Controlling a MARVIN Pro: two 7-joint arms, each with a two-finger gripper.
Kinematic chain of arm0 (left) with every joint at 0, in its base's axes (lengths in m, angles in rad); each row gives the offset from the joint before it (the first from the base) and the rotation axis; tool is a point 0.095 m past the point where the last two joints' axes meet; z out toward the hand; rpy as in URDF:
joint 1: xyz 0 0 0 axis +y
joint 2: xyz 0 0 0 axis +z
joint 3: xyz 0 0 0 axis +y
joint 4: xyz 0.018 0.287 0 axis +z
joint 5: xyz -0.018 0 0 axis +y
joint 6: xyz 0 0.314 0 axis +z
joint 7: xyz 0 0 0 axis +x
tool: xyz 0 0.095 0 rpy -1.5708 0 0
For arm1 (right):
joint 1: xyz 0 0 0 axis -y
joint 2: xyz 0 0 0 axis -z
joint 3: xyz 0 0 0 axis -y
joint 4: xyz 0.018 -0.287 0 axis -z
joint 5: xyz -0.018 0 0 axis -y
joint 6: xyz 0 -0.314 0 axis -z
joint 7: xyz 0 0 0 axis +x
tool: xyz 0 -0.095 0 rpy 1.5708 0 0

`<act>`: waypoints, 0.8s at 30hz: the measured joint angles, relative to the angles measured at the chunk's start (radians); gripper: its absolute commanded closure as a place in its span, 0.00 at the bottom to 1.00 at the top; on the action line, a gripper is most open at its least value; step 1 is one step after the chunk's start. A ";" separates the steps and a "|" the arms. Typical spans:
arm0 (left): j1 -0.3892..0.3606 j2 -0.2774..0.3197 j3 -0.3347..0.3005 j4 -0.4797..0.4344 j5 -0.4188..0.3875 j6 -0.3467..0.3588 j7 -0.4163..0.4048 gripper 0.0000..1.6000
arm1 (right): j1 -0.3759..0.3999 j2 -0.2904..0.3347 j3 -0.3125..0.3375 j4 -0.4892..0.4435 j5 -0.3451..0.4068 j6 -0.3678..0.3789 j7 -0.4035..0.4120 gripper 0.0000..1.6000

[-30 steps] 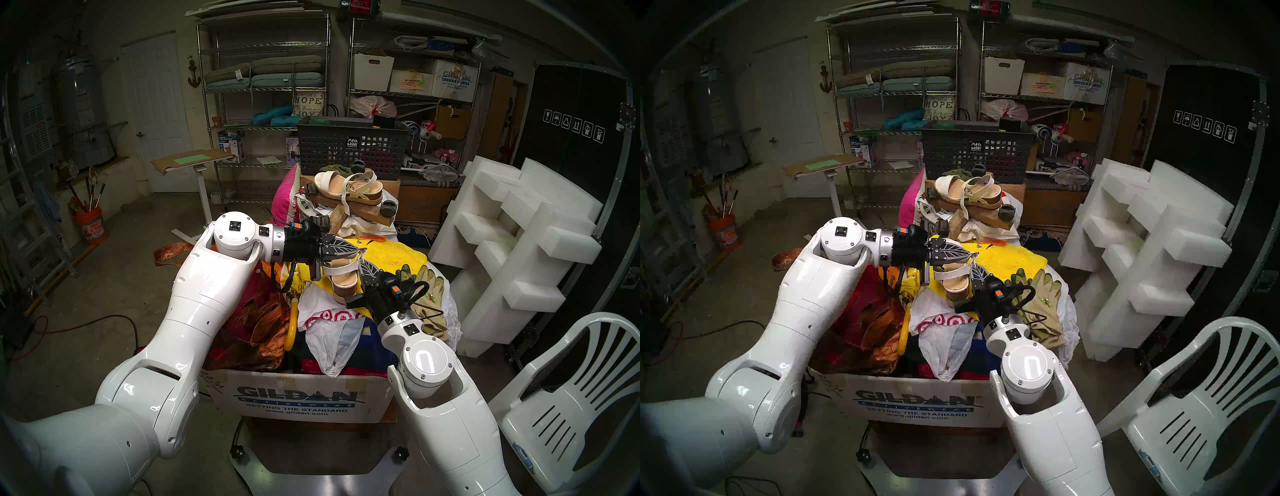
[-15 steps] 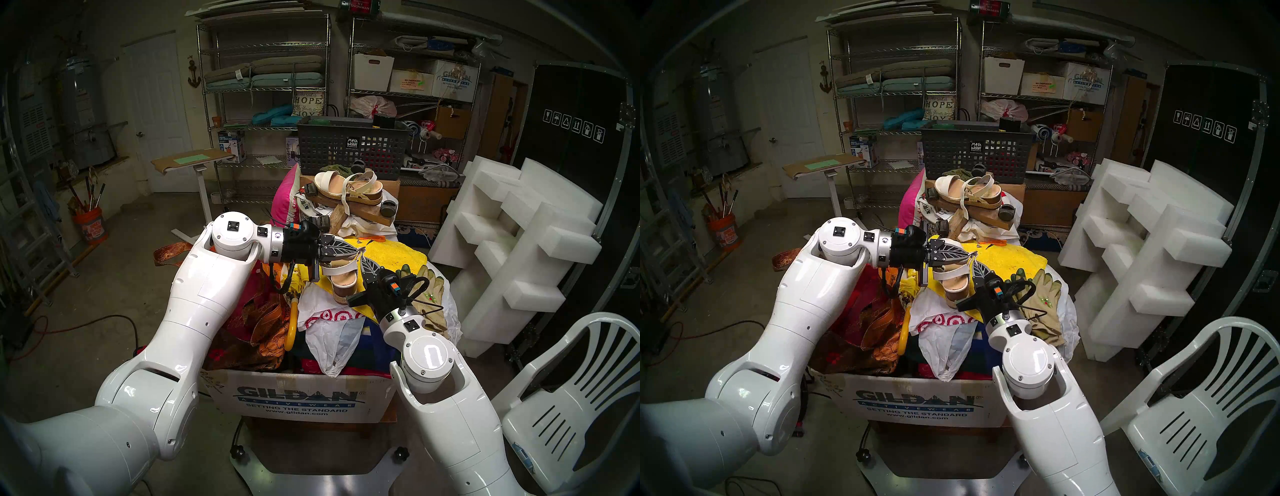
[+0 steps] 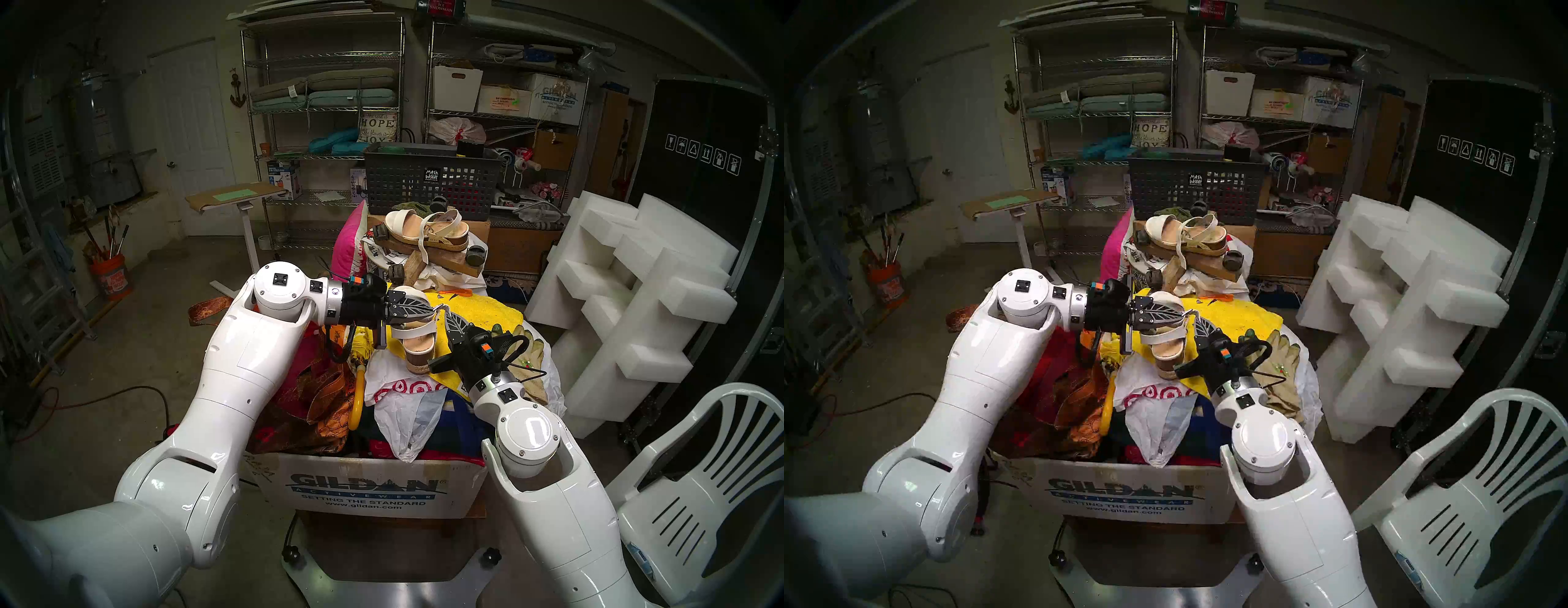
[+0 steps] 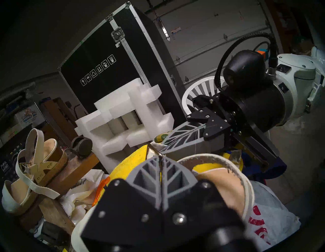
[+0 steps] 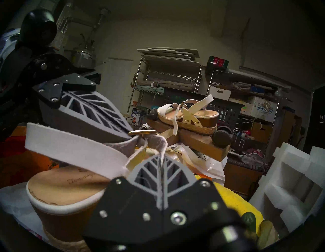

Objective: Unbuckle a shoe

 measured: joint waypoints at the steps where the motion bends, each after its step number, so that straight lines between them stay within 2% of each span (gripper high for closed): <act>1: 0.002 -0.001 -0.001 -0.001 0.001 -0.003 0.004 1.00 | -0.001 0.000 -0.001 -0.001 0.001 0.003 0.003 0.42; 2: 0.002 -0.001 -0.001 -0.001 0.001 -0.003 0.006 1.00 | -0.001 0.000 -0.002 -0.002 0.001 0.004 0.003 0.24; 3: 0.004 -0.001 -0.001 -0.002 0.002 -0.005 0.009 1.00 | -0.001 0.000 -0.002 -0.004 0.002 0.006 0.004 0.21; 5: 0.005 -0.002 -0.001 -0.003 0.002 -0.008 0.013 1.00 | -0.002 -0.001 -0.002 -0.007 0.002 0.008 0.004 0.37; 6: 0.005 -0.002 -0.002 -0.003 0.002 -0.009 0.015 1.00 | -0.002 -0.001 -0.001 -0.009 0.002 0.008 0.004 0.51; 11: 0.007 -0.003 -0.002 -0.007 0.004 -0.010 0.020 1.00 | -0.003 -0.002 0.002 -0.014 0.003 0.006 -0.006 0.62; 14: 0.009 -0.004 -0.002 -0.008 0.004 -0.010 0.022 1.00 | -0.004 -0.003 0.002 -0.018 0.004 0.004 -0.010 0.62; 19: 0.011 -0.005 -0.001 -0.012 0.005 -0.010 0.025 1.00 | -0.011 -0.003 0.004 -0.029 0.007 0.002 -0.015 0.55; 24: 0.012 -0.007 0.000 -0.012 0.010 -0.011 0.031 1.00 | -0.027 -0.003 0.010 -0.043 0.013 0.002 -0.020 0.53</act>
